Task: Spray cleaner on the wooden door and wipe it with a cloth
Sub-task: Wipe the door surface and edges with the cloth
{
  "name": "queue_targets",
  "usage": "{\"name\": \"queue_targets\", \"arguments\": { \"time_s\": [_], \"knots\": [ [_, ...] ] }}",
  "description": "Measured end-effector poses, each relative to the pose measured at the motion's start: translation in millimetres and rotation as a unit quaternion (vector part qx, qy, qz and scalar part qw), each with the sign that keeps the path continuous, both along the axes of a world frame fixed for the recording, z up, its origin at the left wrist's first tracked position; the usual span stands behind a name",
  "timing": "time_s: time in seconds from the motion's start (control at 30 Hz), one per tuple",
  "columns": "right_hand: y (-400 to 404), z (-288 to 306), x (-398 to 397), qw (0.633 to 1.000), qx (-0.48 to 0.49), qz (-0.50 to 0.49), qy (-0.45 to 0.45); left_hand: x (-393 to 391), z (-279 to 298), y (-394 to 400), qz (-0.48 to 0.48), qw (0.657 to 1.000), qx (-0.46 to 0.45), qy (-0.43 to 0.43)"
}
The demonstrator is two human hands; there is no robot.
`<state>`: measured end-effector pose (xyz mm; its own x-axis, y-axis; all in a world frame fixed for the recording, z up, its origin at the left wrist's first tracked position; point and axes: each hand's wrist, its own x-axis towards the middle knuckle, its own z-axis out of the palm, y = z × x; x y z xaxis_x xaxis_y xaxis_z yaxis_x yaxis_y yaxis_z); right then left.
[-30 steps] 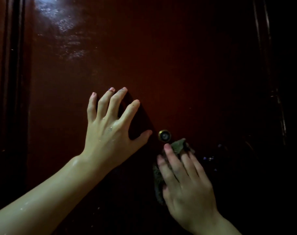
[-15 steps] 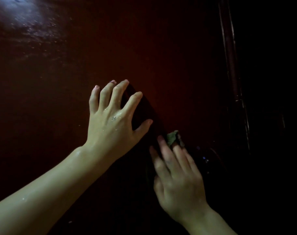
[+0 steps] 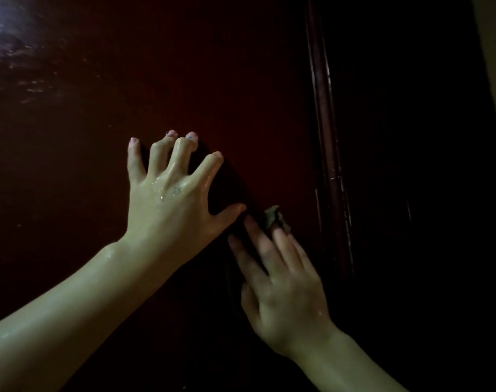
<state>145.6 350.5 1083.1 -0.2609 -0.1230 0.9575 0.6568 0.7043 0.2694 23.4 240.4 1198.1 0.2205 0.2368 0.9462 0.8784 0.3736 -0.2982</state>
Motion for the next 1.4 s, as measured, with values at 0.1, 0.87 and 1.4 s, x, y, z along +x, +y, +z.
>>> {"name": "queue_targets", "arguments": {
  "time_s": [0.1,0.87,1.4],
  "knots": [
    [27.9,10.5,35.5,0.994,-0.074,-0.022,0.075,3.4,-1.1,7.0,0.009,1.0,-0.003,0.0],
    [57.0,105.6,76.9,0.997,-0.023,-0.041,0.053,13.9,-1.5,22.3,0.052,0.998,0.008,-0.02],
    [66.9,9.1,94.1,0.998,0.012,0.007,-0.057,19.4,-7.4,22.8,0.063,0.997,0.016,-0.037]
  ]
}}
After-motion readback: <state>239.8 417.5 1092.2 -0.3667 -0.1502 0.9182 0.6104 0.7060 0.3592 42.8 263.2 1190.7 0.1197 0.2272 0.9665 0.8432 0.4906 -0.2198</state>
